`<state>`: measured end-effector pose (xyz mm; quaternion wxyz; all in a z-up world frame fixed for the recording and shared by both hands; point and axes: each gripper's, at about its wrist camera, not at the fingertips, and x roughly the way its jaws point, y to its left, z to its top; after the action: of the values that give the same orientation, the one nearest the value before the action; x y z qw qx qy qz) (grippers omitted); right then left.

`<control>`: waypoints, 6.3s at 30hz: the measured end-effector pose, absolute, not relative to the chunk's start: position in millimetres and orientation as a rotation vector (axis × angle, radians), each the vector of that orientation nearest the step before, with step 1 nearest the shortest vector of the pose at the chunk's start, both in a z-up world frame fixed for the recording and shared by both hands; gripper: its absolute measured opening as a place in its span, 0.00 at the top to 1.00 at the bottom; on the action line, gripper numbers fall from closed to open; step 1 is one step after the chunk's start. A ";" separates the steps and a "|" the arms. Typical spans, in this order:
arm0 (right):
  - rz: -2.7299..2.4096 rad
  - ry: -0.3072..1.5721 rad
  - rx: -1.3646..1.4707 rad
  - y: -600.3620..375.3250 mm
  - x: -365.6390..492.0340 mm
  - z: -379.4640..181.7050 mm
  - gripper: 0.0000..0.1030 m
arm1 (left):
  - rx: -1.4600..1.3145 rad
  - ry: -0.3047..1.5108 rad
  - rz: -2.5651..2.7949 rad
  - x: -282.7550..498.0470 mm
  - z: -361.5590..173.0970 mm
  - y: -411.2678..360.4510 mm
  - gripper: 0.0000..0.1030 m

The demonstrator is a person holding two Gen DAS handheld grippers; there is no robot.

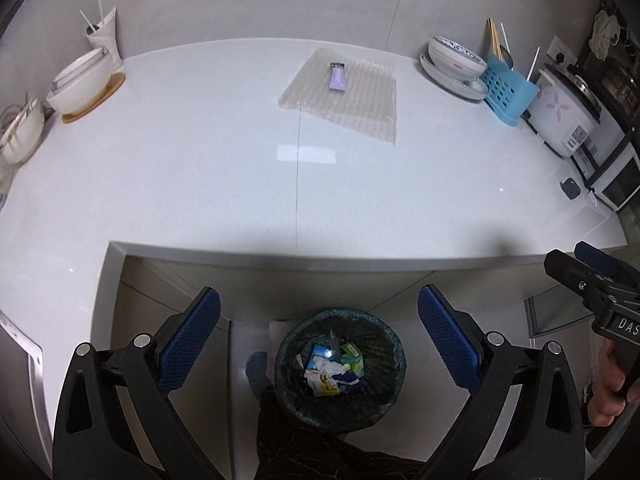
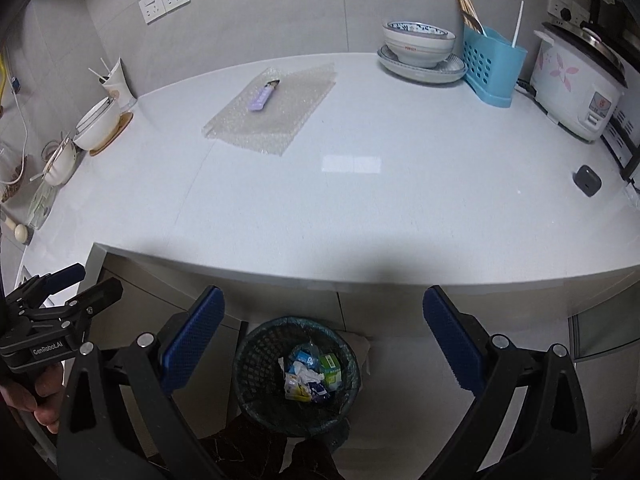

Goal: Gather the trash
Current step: 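Raise both tools over the counter toward the bubble wrap and purple stick, then grasp the purple snack stick with the right tool, then grasp the bubble-wrap sheet edge with the left tool and lift it, then carry the bubble wrap and purple stick down over the trash bin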

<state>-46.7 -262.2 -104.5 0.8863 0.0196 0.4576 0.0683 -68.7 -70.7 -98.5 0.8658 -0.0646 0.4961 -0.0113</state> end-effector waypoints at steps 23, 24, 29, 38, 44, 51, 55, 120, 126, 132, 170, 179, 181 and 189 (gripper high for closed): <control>0.150 0.886 0.049 -214.0 57.5 -50.7 0.07 | -0.153 0.991 -0.051 35.1 -55.6 -18.7 0.06; 0.149 0.884 0.048 -212.1 62.6 -49.1 0.07 | -0.152 0.988 -0.054 40.1 -54.7 -16.2 0.06; 0.139 0.894 0.043 -198.3 94.4 -45.9 0.07 | -0.143 0.987 -0.072 67.3 -52.9 -3.6 0.06; 0.122 0.918 0.034 -174.9 150.5 -47.5 0.07 | -0.133 1.006 -0.084 117.9 -61.9 19.0 0.06; 0.120 0.958 0.039 -159.0 194.8 -60.3 0.11 | -0.110 1.037 -0.103 149.1 -75.1 26.7 0.06; 0.122 1.035 0.072 -141.8 255.8 -88.6 0.24 | -0.108 1.076 -0.114 183.0 -89.3 39.8 0.06; 0.115 1.103 0.083 -130.7 293.5 -114.3 0.37 | -0.115 1.091 -0.112 192.8 -93.4 48.2 0.06; -0.078 1.080 0.219 -268.0 178.3 -79.9 0.83 | 0.087 1.345 -0.165 313.5 -168.1 -106.7 0.89; -0.058 1.060 0.228 -267.8 175.8 -76.4 0.83 | 0.083 1.273 -0.158 286.3 -153.7 -94.9 0.91; -0.045 1.046 0.234 -266.9 169.8 -72.9 0.83 | 0.033 1.212 -0.198 255.8 -136.0 -88.8 0.91; 0.070 0.976 0.154 -251.8 88.3 -45.7 0.83 | -0.077 1.121 -0.184 112.6 -61.0 -58.5 0.91; 0.098 0.964 0.136 -249.6 63.2 -41.6 0.83 | -0.092 1.110 -0.174 77.3 -59.5 -55.6 0.91; 0.105 0.962 0.132 -248.9 57.1 -41.9 0.83 | -0.095 1.109 -0.173 70.8 -58.9 -55.0 0.91; 0.131 0.960 0.119 -242.6 30.4 -45.6 0.83 | -0.103 1.108 -0.158 40.1 -60.4 -54.1 0.91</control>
<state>30.4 -242.6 -45.6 0.8832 0.0570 0.4612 0.0629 40.1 -54.1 -60.4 0.8463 -0.0489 0.5251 -0.0751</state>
